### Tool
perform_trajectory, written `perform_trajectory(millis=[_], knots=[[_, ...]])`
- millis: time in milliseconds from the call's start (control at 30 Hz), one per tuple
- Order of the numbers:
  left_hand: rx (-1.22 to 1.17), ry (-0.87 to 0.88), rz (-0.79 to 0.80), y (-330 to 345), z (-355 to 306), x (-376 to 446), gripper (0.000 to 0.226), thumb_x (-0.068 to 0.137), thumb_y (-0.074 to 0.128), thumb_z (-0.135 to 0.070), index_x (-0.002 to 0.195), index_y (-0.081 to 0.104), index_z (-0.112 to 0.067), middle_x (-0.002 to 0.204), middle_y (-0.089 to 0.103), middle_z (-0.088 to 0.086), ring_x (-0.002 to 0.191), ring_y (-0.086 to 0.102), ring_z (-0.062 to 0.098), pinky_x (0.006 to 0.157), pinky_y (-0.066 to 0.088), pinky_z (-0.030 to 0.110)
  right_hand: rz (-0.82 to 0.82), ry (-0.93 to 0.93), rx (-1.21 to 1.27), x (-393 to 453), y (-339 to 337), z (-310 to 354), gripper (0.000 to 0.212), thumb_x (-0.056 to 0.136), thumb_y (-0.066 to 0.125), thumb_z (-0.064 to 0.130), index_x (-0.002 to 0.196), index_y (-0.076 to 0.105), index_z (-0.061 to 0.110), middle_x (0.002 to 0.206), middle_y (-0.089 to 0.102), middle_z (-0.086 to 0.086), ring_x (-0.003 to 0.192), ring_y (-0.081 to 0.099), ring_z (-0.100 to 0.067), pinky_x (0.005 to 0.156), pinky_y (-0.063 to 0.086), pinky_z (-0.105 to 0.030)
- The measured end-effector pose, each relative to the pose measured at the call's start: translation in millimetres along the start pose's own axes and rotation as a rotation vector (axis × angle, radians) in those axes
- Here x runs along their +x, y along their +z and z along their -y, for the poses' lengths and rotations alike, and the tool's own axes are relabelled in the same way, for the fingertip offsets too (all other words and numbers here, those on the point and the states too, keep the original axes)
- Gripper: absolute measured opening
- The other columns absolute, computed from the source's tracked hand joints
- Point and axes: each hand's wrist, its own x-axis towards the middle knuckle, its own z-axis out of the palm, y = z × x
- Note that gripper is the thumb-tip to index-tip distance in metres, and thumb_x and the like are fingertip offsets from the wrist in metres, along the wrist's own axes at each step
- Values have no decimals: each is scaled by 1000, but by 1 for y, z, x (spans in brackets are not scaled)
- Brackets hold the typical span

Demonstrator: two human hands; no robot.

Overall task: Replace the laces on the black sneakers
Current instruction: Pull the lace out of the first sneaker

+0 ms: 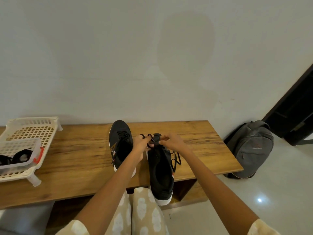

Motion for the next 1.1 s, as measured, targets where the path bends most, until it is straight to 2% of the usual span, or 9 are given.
perform_trajectory(millis=[100, 167, 267, 333, 400, 500, 700, 900, 1100], knots=[[318, 12, -26, -1, -1, 4, 34, 97, 49, -9, 128, 47, 5, 69, 57, 8, 55, 55, 18, 55, 48, 33, 11, 26, -121, -2, 11, -14, 32, 93, 52, 10, 122, 63, 12, 123, 63, -5, 108, 59, -18, 82, 44, -24], [592, 23, -44, 3, -2, 3, 62, 96, 46, -4, 148, 13, -2, 71, 53, 8, 60, 56, 21, 55, 49, 37, 15, 25, -151, -2, 16, -18, 31, 93, 52, 11, 123, 62, 11, 125, 62, -5, 114, 57, -18, 87, 42, -23], [775, 72, -61, 8, 0, 4, 78, 91, 48, 1, 149, -4, -3, 79, 52, 8, 72, 60, 27, 66, 53, 43, 13, -7, -194, 1, 19, -17, 31, 94, 53, 16, 122, 63, 10, 123, 64, -6, 112, 58, -19, 91, 43, -27], [810, 114, -96, 8, 0, 4, 84, 88, 54, 3, 149, -4, -4, 115, 53, 16, 91, 61, 31, 70, 51, 40, 25, -16, -198, 3, 19, -16, 32, 94, 54, 19, 124, 61, 9, 123, 63, -7, 111, 57, -19, 88, 43, -26], [926, 199, -131, 8, 4, 1, 93, 85, 61, 3, 150, -6, -6, 145, 29, 21, 118, 49, 35, 80, 48, 35, 32, -13, -195, 2, 18, -17, 34, 94, 55, 21, 124, 60, 6, 121, 63, -11, 109, 57, -22, 87, 43, -28], [1212, 354, -159, 6, 10, -5, 76, 85, 63, -3, 147, 20, -12, 144, 27, 19, 132, 30, 36, 97, 42, 40, 28, 4, -119, -3, 15, -24, 40, 89, 61, 21, 120, 58, -4, 119, 60, -22, 108, 57, -32, 91, 46, -42], [1308, 672, 18, 8, 14, -6, 20, 93, 54, -35, 107, 68, -30, 118, 57, -4, 117, 47, 18, 96, 33, 38, 9, 103, 245, -11, 14, -37, 46, 85, 64, 18, 129, 48, 12, 119, 52, -7, 105, 57, -22, 87, 54, -39], [1468, 500, 70, 31, -2, -9, 17, 89, 60, -24, 95, 73, -14, 103, 68, 3, 91, 64, 21, 71, 48, 32, -21, 150, 355, -14, 15, -39, 35, 85, 63, 16, 118, 51, 15, 110, 58, -9, 99, 62, -23, 79, 56, -37], [1458, 469, -17, 44, 7, -3, 23, 90, 58, -15, 111, 54, -7, 111, 57, 10, 99, 57, 26, 67, 41, 32, -43, 169, 477, -13, 18, -45, 27, 86, 62, 17, 112, 53, 13, 107, 60, -8, 94, 63, -21, 74, 56, -36]])
